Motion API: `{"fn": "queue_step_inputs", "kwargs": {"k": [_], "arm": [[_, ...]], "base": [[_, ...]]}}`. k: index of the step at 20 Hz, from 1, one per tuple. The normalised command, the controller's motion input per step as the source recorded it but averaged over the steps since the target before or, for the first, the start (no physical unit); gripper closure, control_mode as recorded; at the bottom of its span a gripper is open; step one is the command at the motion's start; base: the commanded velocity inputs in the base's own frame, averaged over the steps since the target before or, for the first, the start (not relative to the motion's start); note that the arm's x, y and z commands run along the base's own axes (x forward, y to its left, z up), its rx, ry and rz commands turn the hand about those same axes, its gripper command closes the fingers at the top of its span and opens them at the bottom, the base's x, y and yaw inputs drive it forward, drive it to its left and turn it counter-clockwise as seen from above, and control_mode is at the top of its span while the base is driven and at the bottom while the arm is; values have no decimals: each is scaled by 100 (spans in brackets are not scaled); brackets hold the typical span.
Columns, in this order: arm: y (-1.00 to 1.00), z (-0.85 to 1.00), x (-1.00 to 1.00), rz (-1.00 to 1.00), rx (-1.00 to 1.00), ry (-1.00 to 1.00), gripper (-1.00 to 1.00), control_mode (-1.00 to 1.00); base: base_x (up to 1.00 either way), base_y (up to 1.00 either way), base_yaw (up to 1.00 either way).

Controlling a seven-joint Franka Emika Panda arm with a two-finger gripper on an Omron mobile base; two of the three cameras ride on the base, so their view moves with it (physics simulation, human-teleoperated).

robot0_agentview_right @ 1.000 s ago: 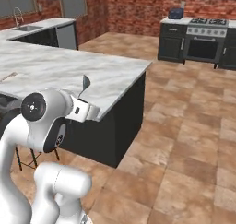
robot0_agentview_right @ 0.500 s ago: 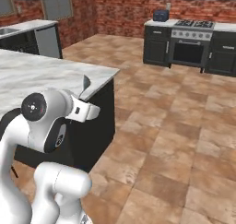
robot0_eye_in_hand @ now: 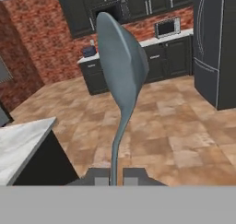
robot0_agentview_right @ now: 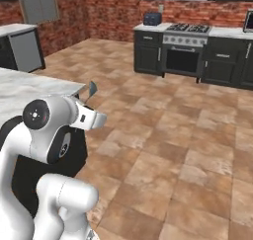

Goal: Pick up the metallic utensils from the counter and place them in the open drawer. Make sure not to pick up any wooden utensils.

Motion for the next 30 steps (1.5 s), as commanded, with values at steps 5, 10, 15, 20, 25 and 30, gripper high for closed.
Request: {"fn": "queue_step_inputs", "kwargs": {"k": [5, 10, 15, 20, 25, 30], "arm": [[0, 0, 0, 0, 0, 0, 100, 100], [0, 0, 0, 0, 0, 0, 100, 100], [0, 0, 0, 0, 0, 0, 100, 100], [0, 0, 0, 0, 0, 0, 100, 100], [0, 0, 0, 0, 0, 0, 100, 100], [0, 0, 0, 0, 0, 0, 100, 100]], "base": [[100, -94, -10], [100, -37, -17], [100, -3, -12], [100, 4, -11], [100, 14, -9], [100, 14, -5]]}}
